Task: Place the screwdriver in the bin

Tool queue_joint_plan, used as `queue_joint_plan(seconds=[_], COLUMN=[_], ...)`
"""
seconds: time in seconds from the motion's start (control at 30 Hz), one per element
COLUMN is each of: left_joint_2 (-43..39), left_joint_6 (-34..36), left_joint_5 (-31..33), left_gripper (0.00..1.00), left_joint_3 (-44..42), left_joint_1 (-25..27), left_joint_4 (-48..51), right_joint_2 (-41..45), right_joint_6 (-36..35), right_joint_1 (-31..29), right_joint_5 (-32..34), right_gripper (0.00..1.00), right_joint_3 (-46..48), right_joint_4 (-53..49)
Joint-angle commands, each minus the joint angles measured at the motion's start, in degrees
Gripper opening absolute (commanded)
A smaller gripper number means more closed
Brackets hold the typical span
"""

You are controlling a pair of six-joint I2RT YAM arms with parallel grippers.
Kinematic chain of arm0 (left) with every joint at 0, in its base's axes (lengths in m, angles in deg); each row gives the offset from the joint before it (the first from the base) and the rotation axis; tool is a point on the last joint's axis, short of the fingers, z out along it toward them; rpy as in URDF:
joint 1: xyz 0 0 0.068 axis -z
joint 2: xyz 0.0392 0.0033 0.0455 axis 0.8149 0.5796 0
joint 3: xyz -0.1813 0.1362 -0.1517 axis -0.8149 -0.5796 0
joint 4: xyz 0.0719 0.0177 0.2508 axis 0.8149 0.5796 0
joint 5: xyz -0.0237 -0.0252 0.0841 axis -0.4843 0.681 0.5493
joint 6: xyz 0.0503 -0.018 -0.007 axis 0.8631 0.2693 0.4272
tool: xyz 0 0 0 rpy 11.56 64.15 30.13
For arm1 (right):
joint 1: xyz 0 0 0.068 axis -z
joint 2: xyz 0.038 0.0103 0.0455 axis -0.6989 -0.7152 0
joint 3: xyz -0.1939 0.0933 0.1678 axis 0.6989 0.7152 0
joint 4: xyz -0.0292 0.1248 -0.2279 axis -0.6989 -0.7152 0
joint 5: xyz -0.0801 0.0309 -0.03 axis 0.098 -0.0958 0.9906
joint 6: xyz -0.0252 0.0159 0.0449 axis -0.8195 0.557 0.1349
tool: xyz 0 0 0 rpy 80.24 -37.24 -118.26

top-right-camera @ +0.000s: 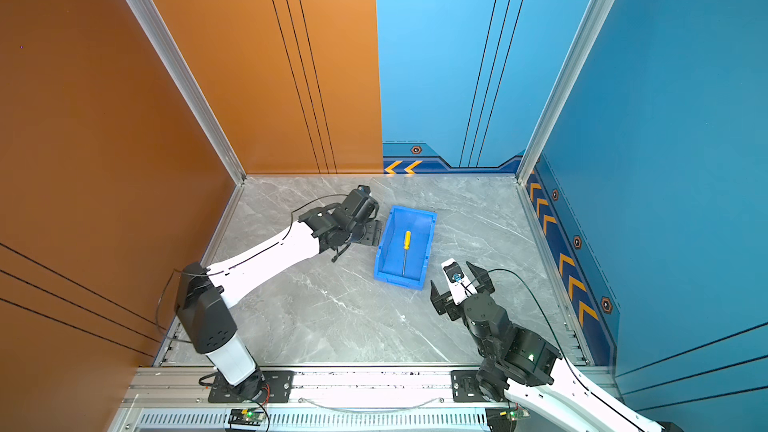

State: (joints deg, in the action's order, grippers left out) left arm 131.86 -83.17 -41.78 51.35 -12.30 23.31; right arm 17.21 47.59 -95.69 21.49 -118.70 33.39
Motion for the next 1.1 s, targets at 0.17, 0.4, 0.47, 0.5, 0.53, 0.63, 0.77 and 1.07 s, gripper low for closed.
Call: queue_joint_plan(seconds=[0.17, 0.4, 0.47, 0.5, 0.53, 0.63, 0.77, 1.07], left_joint_2=[-9.7, -16.0, -17.0, -17.5, -18.1, -19.4, -19.7, -25.0], left_joint_6=[8.5, 14.1, 15.4, 15.8, 16.1, 15.6, 11.3, 14.5], left_joint_5=[-5.2, -9.6, -9.4, -9.1, -8.6, -5.8, 0.1, -3.9], left_gripper=[0.98, 0.98, 0.98, 0.98, 0.98, 0.98, 0.98, 0.98], left_joint_3=[-16.5, -31.3, -32.0, -32.5, -33.4, -37.5, -38.1, -50.9], left_joint_1=[-8.5, -17.3, -18.6, -19.2, -19.7, -21.7, -24.7, -33.7], left_joint_4=[-12.0, -23.2, -21.9, -21.2, -21.3, -24.6, -23.4, -43.1], right_joint_2=[0.5, 0.5, -0.3, -0.9, -1.8, -5.1, -11.3, -21.0], right_joint_6=[7.3, 12.7, 13.2, 13.5, 13.4, 12.4, 11.0, 11.3], right_joint_1=[8.4, 21.7, 24.7, 25.9, 26.9, 29.4, 33.9, 45.2], right_joint_5=[2.5, 0.3, -2.7, -3.2, -3.5, -3.7, -8.5, -17.3], right_gripper=[1.0, 1.0, 1.0, 1.0, 1.0, 1.0, 1.0, 1.0], right_joint_3=[3.1, 5.4, 5.4, 5.2, 5.3, 6.2, 7.0, 11.2], right_joint_4=[3.2, 8.4, 8.4, 8.9, 9.9, 14.3, 19.5, 34.4])
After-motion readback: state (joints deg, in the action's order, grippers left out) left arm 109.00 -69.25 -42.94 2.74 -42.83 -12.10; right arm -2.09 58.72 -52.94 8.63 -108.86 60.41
